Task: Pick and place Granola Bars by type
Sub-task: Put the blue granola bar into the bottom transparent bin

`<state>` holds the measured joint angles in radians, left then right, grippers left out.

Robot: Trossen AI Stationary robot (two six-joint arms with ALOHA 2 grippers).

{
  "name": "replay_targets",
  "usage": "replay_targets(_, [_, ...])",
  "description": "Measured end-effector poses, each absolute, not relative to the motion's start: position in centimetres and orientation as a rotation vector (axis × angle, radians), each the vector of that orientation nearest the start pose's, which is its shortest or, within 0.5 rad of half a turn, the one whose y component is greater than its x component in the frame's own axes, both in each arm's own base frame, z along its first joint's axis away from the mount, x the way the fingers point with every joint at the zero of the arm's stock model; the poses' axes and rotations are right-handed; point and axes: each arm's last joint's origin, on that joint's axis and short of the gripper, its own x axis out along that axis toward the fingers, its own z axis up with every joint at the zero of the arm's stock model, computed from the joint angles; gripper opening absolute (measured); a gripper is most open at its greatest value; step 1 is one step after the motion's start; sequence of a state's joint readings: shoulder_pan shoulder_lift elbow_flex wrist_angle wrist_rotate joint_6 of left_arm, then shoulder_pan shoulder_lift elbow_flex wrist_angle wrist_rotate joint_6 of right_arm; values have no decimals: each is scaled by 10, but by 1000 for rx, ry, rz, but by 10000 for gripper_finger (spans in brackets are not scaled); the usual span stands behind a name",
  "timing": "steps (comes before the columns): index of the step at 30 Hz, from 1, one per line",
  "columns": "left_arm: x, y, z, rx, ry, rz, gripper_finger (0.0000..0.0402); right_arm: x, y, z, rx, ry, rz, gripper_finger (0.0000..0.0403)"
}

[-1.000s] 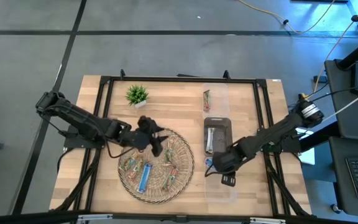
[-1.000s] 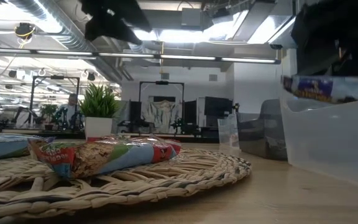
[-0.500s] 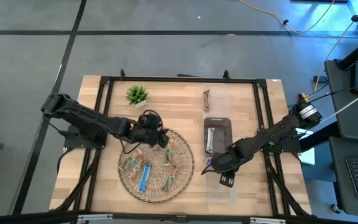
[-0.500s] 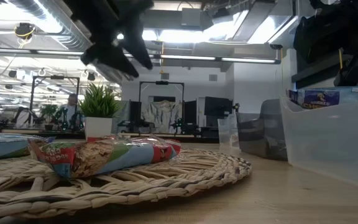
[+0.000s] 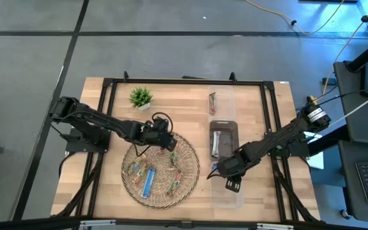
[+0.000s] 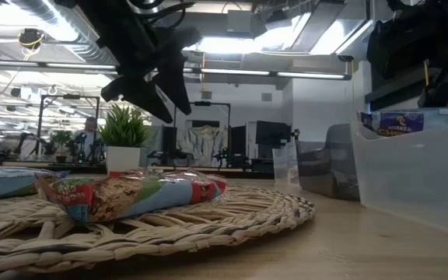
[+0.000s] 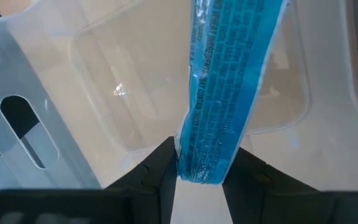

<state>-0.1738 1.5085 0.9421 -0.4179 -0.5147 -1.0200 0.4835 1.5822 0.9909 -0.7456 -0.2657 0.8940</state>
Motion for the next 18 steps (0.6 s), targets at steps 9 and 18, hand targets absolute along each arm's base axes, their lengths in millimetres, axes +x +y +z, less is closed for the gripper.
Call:
replay_targets(9, [292, -37, 209, -645, 651, 750, 196, 246, 138, 188, 582, 1517, -36, 115])
replay_targets(18, [292, -36, 209, -695, 645, 764, 227, 246, 138, 188, 580, 1515, -36, 161])
